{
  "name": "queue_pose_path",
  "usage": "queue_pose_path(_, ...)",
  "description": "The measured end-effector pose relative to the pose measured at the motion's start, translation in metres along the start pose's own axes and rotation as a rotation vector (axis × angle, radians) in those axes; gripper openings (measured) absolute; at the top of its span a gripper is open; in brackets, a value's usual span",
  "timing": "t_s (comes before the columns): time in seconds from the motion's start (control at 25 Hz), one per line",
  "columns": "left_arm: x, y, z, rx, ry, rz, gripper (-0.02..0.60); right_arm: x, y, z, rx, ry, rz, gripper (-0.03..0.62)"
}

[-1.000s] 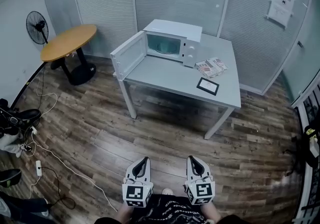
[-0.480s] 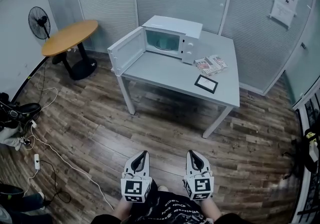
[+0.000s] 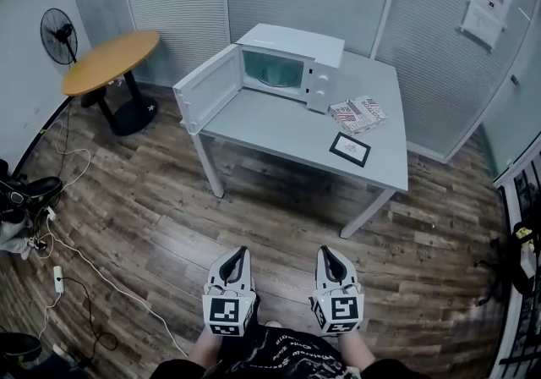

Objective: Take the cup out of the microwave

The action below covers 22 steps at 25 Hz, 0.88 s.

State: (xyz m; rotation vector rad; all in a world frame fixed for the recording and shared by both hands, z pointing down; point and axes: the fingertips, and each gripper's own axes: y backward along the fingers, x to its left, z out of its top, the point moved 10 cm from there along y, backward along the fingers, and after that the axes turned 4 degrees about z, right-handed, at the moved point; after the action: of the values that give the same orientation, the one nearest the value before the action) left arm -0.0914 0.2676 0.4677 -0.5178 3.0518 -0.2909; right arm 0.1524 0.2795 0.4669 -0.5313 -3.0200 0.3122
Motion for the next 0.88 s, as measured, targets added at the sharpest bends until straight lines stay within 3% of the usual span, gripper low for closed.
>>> queue_pose_path(0.36, 0.050, -0.079, 0.025, -0.013, -0.008, -0.031, 0.006, -0.011, -0.070, 0.023, -0.018, -0.010, -0.073, 0.003)
queue_pose_path(0.88, 0.131, -0.164, 0.041, -0.031, -0.001, -0.059, 0.006, -0.001, -0.166, 0.044, -0.010, -0.012, -0.116, 0.003)
